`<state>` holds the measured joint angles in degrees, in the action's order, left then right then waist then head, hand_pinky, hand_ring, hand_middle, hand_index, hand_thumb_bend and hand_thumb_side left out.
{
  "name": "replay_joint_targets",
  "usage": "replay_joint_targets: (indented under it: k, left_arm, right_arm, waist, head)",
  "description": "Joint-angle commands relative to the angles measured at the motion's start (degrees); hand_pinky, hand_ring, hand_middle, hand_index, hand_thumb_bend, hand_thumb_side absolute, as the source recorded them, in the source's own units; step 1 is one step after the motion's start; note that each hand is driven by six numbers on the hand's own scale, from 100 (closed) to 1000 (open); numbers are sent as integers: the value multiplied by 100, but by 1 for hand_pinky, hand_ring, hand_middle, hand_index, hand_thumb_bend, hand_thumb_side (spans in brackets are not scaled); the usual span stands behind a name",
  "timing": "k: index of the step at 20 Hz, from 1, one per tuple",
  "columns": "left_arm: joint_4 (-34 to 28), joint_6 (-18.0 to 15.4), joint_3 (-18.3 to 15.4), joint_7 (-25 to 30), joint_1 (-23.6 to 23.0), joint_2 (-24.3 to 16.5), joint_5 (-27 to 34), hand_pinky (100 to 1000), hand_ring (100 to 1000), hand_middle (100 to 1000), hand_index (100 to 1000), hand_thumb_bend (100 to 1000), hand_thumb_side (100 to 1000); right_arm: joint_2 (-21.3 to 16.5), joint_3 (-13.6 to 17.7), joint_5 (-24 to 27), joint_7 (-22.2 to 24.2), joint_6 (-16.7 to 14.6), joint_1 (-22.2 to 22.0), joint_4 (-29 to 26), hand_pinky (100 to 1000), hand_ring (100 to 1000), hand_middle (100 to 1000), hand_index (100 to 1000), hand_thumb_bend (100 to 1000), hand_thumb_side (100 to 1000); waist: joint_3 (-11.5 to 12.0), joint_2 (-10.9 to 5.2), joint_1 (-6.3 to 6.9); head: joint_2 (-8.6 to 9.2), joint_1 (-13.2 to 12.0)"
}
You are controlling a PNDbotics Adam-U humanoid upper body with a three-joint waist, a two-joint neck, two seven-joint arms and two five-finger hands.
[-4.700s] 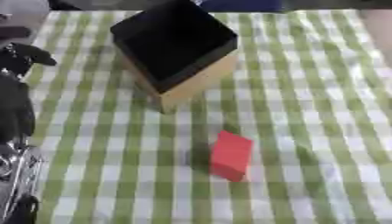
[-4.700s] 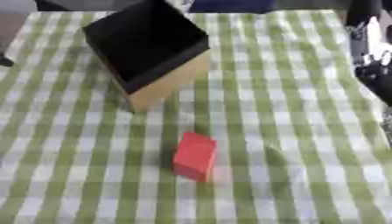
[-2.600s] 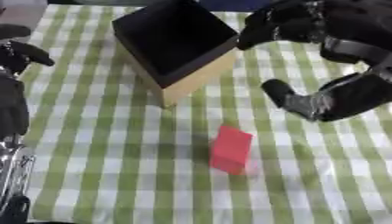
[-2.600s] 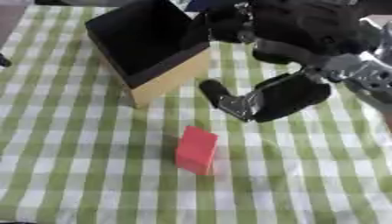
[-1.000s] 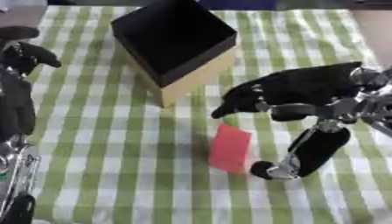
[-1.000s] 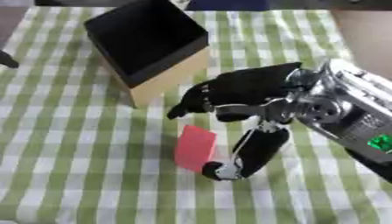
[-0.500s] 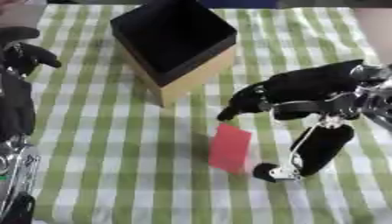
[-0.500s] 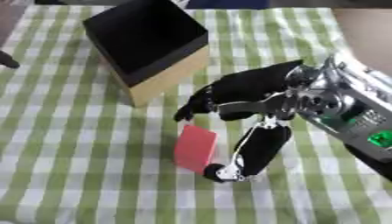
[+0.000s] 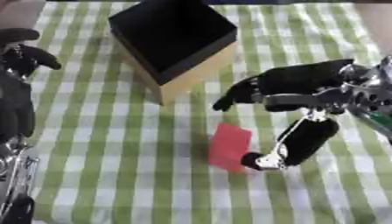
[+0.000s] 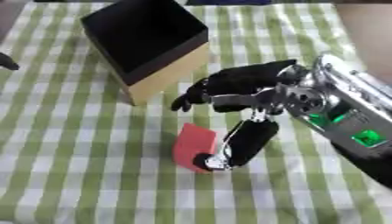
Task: Pick up objects on the table and place them in the box.
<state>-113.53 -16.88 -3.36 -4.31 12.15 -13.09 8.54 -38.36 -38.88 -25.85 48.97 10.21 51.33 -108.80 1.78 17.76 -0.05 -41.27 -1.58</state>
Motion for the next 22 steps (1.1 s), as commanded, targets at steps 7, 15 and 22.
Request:
replay_joint_targets:
  k: [7, 15, 22]
  left_arm:
    - [-107, 1, 22, 71, 92, -8, 52, 484, 504, 620, 676, 100, 733]
    - [-107, 11, 21, 103, 91, 7, 61, 485, 506, 621, 675, 100, 736]
    - [-107, 28, 26, 131, 91, 13, 60, 485, 506, 622, 675, 100, 737]
  right_arm:
    - [226, -92, -518, -53, -539, 5, 692, 966, 1000, 894, 994, 335, 592]
    - [368, -140, -331, 97, -538, -10, 876, 947, 1000, 876, 990, 328, 634]
    - [400, -164, -317, 128, -477, -21, 915, 854, 852, 736, 930, 308, 637]
  waist:
    - [32, -42, 22]
    - [47, -27, 25]
    - [42, -31, 26]
  head:
    - [54, 33]
    - [53, 34]
    - [51, 33]
